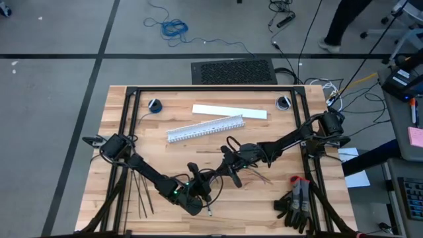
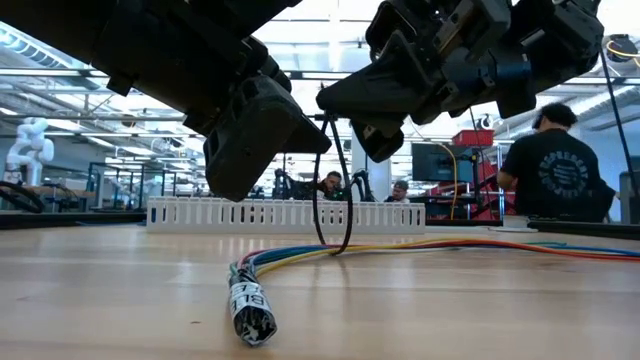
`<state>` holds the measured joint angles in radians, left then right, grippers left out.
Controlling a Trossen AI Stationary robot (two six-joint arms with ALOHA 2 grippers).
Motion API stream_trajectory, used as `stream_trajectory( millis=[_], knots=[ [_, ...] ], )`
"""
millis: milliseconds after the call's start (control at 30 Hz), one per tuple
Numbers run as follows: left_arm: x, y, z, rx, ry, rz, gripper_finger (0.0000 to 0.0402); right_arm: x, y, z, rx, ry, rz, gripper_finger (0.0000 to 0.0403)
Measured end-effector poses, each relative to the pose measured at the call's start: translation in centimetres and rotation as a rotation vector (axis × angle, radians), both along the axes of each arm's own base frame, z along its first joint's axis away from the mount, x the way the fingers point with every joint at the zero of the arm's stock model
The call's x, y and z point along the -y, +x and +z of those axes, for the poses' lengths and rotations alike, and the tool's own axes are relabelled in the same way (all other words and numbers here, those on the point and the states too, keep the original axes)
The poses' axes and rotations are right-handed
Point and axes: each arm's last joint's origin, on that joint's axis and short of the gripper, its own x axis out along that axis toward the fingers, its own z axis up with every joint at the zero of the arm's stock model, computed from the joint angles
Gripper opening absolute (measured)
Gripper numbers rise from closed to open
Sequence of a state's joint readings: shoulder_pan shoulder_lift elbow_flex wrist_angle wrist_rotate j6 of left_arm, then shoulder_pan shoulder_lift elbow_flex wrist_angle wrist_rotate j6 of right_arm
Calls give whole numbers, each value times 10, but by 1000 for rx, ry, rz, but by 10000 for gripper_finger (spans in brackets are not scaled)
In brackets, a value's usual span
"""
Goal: Ziptie cables
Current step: Wrap the colored loose cables with the black zip tie
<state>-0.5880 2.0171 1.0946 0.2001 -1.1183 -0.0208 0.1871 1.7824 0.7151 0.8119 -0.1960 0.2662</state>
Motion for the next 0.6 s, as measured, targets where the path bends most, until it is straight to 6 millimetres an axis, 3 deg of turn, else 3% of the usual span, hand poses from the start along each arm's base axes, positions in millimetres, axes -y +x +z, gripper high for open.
stream_trajectory(
  millis=[600],
  knots=[
    [0,-1,-5,-14,-43,-14,0,6,3,6,82,-58,-105,0]
  ],
)
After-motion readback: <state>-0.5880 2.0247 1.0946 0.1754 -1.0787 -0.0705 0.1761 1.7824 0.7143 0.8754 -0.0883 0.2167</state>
